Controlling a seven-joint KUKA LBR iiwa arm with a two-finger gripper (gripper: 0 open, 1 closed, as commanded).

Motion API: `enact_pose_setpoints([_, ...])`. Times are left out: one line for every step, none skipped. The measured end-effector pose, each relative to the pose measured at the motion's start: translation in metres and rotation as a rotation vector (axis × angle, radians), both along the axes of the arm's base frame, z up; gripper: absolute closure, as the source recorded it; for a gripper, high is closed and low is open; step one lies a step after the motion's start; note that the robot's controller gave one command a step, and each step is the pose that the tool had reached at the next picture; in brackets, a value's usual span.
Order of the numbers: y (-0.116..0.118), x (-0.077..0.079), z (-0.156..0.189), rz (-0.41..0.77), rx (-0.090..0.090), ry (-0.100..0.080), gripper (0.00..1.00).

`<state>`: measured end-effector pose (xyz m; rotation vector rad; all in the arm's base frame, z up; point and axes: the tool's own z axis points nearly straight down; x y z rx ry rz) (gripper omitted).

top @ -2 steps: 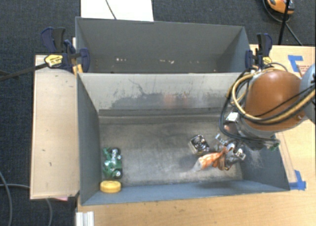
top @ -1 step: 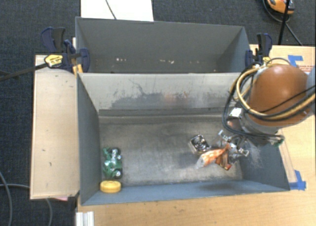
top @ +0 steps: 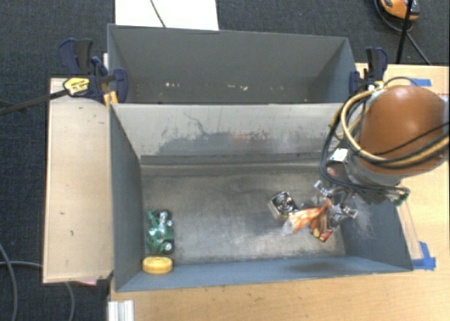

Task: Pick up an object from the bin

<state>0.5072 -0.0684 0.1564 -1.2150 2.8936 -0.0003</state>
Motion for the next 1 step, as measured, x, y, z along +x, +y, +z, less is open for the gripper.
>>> enact_pose_setpoints([0.0000, 0.0007, 0.0111, -0.002, -0.001, -0.003, 1.00])
